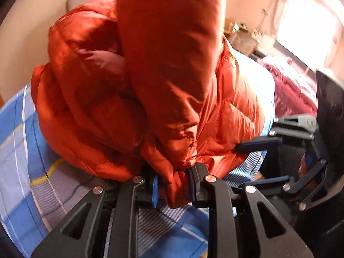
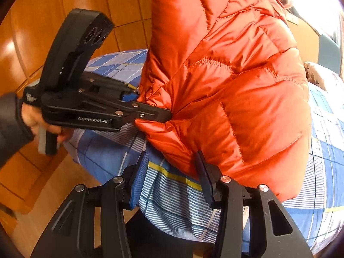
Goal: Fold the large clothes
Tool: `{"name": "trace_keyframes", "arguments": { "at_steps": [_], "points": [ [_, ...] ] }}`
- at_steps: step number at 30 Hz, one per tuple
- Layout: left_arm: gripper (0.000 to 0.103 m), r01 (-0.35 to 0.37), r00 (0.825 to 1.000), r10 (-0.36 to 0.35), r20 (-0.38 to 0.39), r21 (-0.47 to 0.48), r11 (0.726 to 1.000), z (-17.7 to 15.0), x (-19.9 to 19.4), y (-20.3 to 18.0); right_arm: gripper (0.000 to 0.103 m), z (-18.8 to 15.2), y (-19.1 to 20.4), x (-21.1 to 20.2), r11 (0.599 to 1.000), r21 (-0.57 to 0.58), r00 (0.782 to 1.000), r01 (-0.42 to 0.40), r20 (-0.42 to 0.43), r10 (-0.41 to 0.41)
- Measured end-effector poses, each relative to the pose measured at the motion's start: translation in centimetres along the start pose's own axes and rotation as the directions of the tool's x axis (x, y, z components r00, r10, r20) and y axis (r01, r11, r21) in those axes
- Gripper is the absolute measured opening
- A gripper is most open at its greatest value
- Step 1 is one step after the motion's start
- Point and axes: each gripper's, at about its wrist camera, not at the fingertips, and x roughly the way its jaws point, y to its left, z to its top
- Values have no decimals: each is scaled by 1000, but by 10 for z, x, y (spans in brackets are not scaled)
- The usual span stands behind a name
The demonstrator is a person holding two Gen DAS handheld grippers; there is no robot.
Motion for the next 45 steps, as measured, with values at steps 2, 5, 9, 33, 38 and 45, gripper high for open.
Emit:
{"name": "trace_keyframes", "arguments": {
  "at_steps": [2, 5, 9, 33, 38, 45],
  "points": [
    [21, 7, 1000, -6, -18, 22, 1000, 3, 1, 1, 45, -2, 2, -3, 1000, -25, 1000, 2, -4, -2],
    [21, 15, 999, -13, -47, 57, 998, 4, 3, 0, 45, -9, 7, -5, 999, -50, 1000, 6, -10, -6],
    [21, 31, 997, -26, -69, 73, 997, 7, 12, -5, 45, -18, 7, -3, 996, -91, 1000, 7, -25, -10],
    [23, -170, 980, 188, 61, -223, 960, -6, 32, -41, 45, -21, -19, 13, 901, 386, 980, 198, -69, -186],
    [23, -194, 974, 216, 67, -241, 951, -11, 35, -52, 45, -21, -21, 19, 895, 398, 980, 201, -81, -184],
    [23, -210, 974, 223, 44, -204, 956, -8, 37, -55, 45, -20, -11, 40, 845, 479, 971, 237, -149, -188]
  ]
}}
